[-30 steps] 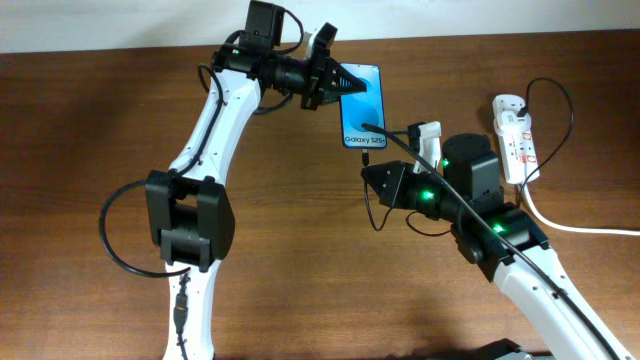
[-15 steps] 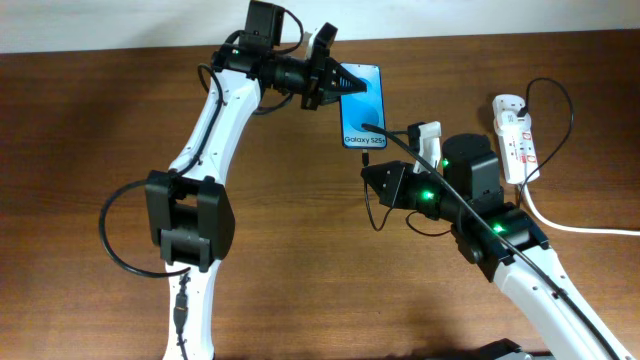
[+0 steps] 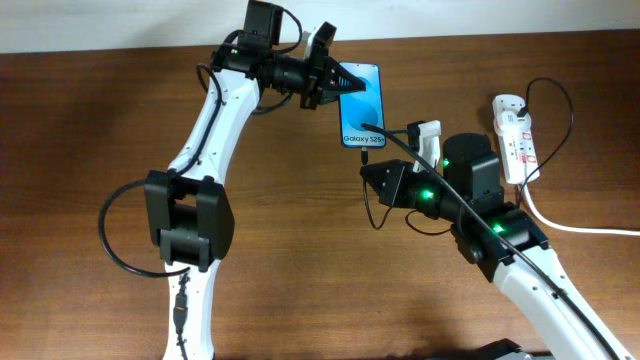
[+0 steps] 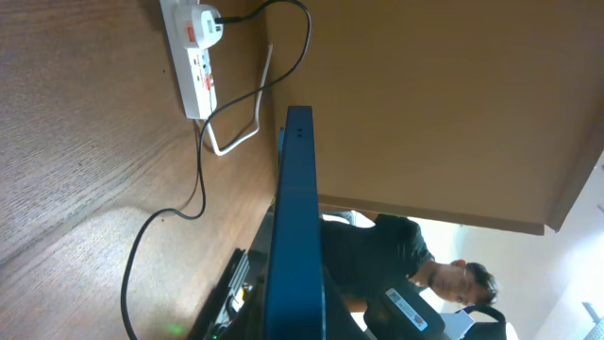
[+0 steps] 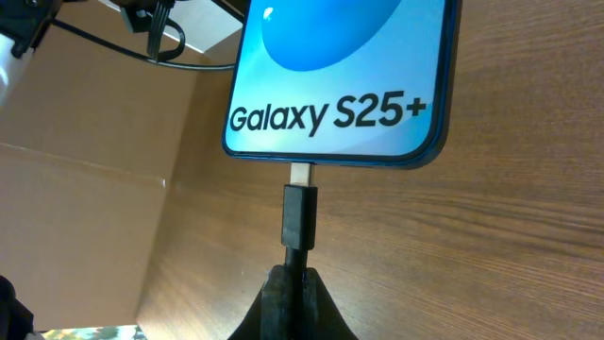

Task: Plug charger to phone and switch on socket

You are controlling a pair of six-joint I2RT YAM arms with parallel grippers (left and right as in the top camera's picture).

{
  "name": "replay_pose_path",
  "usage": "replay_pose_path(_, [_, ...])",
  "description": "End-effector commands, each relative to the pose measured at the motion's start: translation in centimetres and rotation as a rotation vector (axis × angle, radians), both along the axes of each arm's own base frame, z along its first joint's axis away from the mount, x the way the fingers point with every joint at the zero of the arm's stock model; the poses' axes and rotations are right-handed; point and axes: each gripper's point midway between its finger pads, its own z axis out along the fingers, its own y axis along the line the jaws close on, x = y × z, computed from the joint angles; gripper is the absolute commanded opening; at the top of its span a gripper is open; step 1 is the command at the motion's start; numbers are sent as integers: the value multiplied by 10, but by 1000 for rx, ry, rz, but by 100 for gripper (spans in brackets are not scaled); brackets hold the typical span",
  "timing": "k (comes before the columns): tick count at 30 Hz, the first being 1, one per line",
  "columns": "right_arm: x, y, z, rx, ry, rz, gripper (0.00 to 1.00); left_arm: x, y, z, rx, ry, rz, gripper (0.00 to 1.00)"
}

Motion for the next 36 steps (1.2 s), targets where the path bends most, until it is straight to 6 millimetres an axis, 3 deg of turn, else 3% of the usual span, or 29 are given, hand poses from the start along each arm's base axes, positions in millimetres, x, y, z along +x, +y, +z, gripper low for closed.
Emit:
replay_pose_path(1, [3,-1,5,-7,-39,-16,4,-11,-6,11,-45,9,-48,0])
replay_pose_path(7, [9,-12,5,7,-24,-54,4,-12,-6,12,-52,11,-54,0])
replay_pose_path(17, [-7,-1,3,46,28,34,4,-3,-5,9,-27,-28,-21,0])
replay_pose_path(36, [1,-7,2,22,12,-13,4,-5,-5,11,-36,10,-28,0])
